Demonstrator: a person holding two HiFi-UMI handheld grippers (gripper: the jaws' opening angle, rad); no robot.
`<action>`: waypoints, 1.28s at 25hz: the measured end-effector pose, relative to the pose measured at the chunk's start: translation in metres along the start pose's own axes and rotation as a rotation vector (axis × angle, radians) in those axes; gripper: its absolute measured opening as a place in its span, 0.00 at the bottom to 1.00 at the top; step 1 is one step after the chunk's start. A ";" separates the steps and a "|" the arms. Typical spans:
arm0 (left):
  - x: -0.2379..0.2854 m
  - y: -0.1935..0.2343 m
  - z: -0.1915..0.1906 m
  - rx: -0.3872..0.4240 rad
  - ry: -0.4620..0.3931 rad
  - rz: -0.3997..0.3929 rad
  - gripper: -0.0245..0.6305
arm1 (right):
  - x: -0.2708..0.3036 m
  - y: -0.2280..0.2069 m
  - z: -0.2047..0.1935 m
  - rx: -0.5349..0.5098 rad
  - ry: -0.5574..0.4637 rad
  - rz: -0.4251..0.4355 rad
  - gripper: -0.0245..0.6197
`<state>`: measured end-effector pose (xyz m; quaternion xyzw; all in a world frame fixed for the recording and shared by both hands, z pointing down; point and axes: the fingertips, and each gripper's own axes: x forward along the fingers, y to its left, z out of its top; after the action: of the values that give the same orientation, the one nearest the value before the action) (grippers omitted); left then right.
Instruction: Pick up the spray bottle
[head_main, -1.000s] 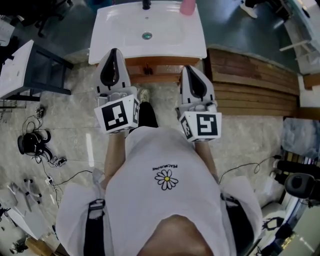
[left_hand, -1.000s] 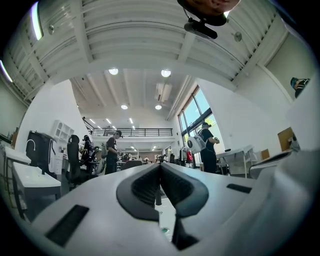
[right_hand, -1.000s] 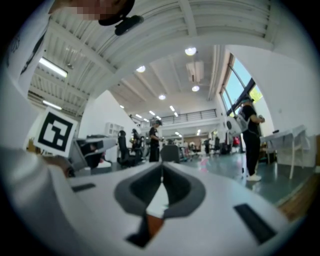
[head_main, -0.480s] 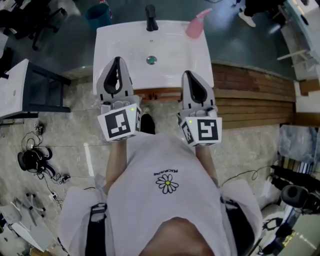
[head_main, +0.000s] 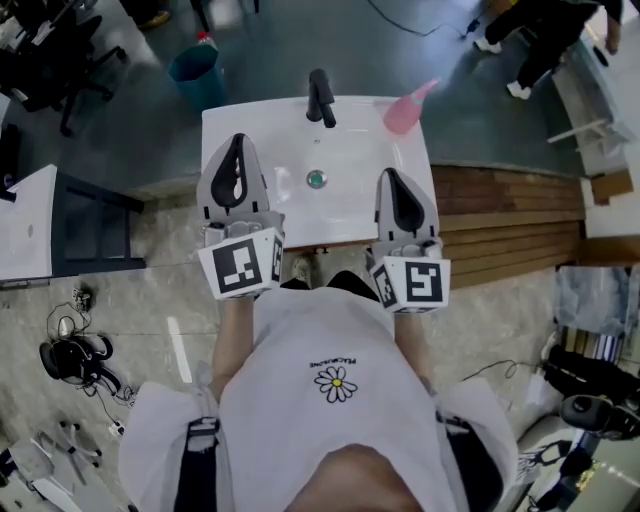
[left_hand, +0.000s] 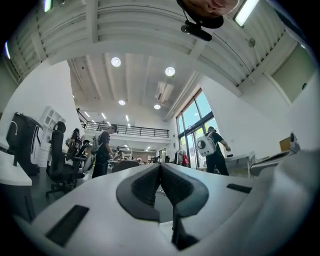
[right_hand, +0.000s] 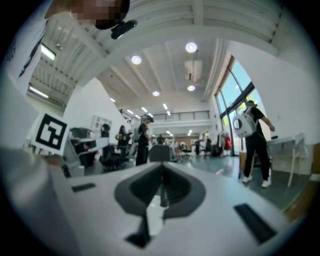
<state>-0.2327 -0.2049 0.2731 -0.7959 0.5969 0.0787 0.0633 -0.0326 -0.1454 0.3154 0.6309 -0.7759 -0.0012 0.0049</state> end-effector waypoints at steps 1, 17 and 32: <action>0.004 0.002 -0.003 -0.007 0.007 0.000 0.06 | 0.003 -0.003 -0.001 0.003 0.005 -0.009 0.09; 0.036 -0.009 -0.016 0.008 0.053 0.063 0.07 | 0.065 -0.019 0.002 0.014 0.012 0.108 0.08; 0.084 -0.087 -0.017 0.018 0.033 -0.049 0.06 | 0.062 -0.096 -0.001 0.035 -0.007 0.022 0.09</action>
<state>-0.1253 -0.2632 0.2736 -0.8109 0.5788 0.0589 0.0626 0.0484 -0.2252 0.3159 0.6222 -0.7827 0.0099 -0.0088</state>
